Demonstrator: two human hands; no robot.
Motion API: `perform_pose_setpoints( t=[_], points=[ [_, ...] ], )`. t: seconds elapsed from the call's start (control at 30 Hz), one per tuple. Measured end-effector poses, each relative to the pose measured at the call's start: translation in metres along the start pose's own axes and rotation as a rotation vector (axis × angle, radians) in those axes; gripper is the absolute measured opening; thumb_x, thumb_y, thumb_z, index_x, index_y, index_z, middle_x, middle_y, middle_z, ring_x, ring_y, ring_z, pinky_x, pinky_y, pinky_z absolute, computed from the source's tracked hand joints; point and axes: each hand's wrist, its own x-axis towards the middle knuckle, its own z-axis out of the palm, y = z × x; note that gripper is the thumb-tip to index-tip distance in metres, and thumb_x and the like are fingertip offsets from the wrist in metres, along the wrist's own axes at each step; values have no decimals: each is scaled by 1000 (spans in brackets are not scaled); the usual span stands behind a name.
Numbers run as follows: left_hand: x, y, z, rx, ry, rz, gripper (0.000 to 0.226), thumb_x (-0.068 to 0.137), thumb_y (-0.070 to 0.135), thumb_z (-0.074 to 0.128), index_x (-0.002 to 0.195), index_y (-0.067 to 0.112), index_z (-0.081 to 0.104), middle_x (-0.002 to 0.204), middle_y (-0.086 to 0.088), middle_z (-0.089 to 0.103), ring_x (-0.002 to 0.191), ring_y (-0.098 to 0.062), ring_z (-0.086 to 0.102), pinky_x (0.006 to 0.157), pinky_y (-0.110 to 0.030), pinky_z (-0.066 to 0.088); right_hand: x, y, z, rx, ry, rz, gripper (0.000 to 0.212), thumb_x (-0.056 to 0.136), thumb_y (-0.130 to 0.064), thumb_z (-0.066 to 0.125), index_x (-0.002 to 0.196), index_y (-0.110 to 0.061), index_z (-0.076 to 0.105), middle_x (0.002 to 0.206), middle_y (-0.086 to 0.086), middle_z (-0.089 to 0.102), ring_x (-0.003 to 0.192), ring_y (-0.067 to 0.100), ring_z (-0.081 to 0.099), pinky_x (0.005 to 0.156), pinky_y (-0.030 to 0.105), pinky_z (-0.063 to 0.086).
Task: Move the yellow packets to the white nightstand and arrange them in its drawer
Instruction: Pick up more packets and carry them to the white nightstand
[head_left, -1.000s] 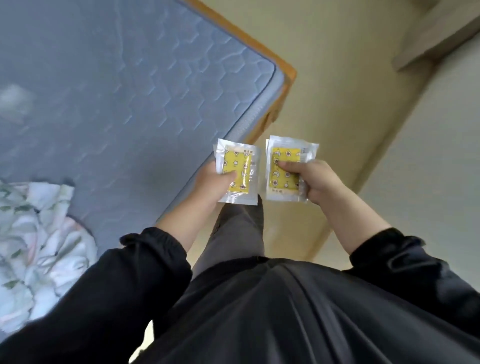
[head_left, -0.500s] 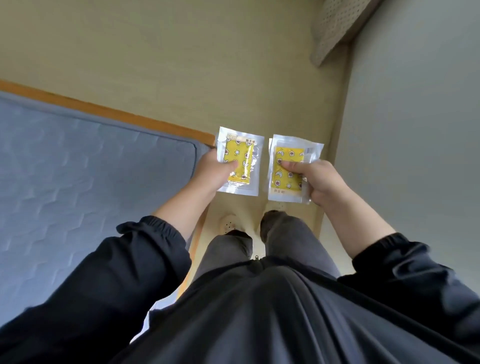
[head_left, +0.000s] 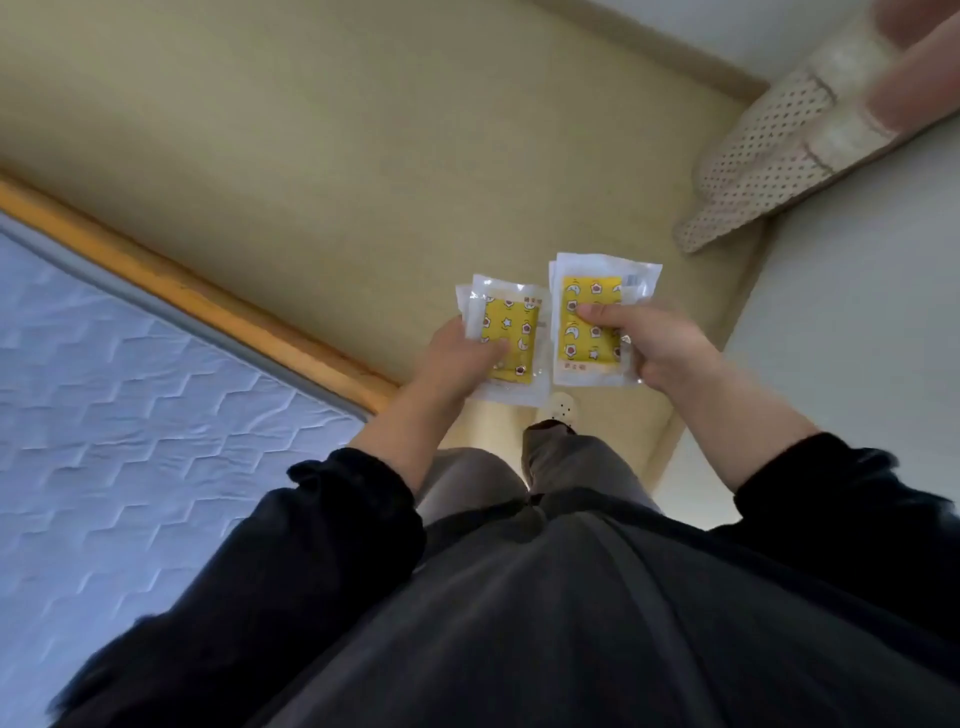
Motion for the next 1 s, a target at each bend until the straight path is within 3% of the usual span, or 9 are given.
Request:
perform_pose_setpoints(
  t=[0.23,0.47,0.63,0.8,1.0],
  points=[
    [60,53,-42,-240,125,-86,27,78,11,73,103,12,62,105,-10,70,97,-27,68,91,-49,53,64,-96,60,-163,-135,44,14,76,3,72,82,-8,66,67,2,73,59,15,70,50,32,58],
    [123,97,-140,-420,194,-86,20,85,2,67,86,21,59,91,-1,69,84,-19,68,84,-37,55,125,-181,179,-320,-203,74,14,74,2,73,84,-7,68,75,6,73,63,19,71,56,40,60],
    [168,134,-245,-469,291,-113,20,85,5,68,100,15,59,105,-9,69,92,-23,68,85,-38,56,160,-241,292,-424,-244,99,13,74,1,74,83,-5,67,72,7,73,62,21,71,52,38,58],
    [196,168,-335,-539,378,-124,29,82,5,71,108,11,59,105,-8,69,94,-23,68,86,-39,55,182,-292,400,-516,-332,116,17,74,-1,75,88,-5,67,77,8,74,65,23,72,52,37,57],
    [255,205,-432,-640,462,-158,36,79,3,73,112,7,60,106,-9,70,95,-24,69,89,-44,55,236,-357,523,-663,-406,80,25,69,-4,79,91,-6,68,85,10,74,75,26,73,65,42,58]
  ],
)
